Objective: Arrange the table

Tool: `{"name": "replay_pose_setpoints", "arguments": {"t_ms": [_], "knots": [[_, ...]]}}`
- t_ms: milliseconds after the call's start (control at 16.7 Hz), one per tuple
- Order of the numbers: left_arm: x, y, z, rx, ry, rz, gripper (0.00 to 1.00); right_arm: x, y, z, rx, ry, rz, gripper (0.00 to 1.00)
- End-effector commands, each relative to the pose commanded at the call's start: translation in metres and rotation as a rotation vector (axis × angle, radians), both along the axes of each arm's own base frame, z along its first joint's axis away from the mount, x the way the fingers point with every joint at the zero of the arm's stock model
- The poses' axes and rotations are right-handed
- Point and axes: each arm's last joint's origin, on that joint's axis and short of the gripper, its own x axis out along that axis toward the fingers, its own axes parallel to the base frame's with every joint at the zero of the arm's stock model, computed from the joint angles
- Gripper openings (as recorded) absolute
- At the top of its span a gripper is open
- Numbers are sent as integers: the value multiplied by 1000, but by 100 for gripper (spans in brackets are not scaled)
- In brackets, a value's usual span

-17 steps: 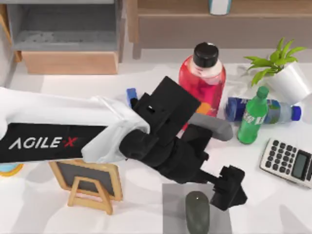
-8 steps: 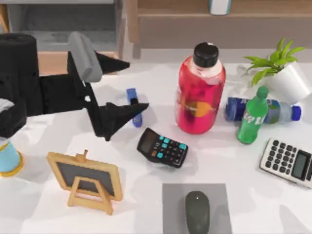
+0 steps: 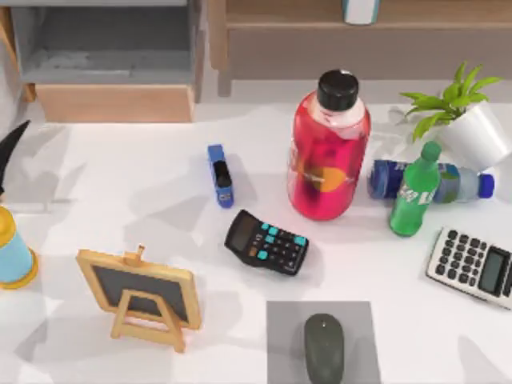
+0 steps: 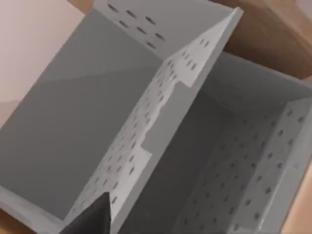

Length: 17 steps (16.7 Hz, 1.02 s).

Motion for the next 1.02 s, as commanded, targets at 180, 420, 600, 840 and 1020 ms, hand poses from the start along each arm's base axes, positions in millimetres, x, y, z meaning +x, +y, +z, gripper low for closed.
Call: {"name": "replay_pose_setpoints", "arguments": {"t_ms": [180,420,600,840,1020], "knots": [[-23,45,-18,188,-139,209,100,0,0,0,0,0,0,100],[-44,77,-52,410,-193,432,100,0,0,0,0,0,0,100],[-49,89,-70,553,-212,545,100,0,0,0,0,0,0,100],[-48,95,-77,634,-230,597,100,0,0,0,0,0,0,100],[-48,95,-77,634,-230,597,100,0,0,0,0,0,0,100]]}}
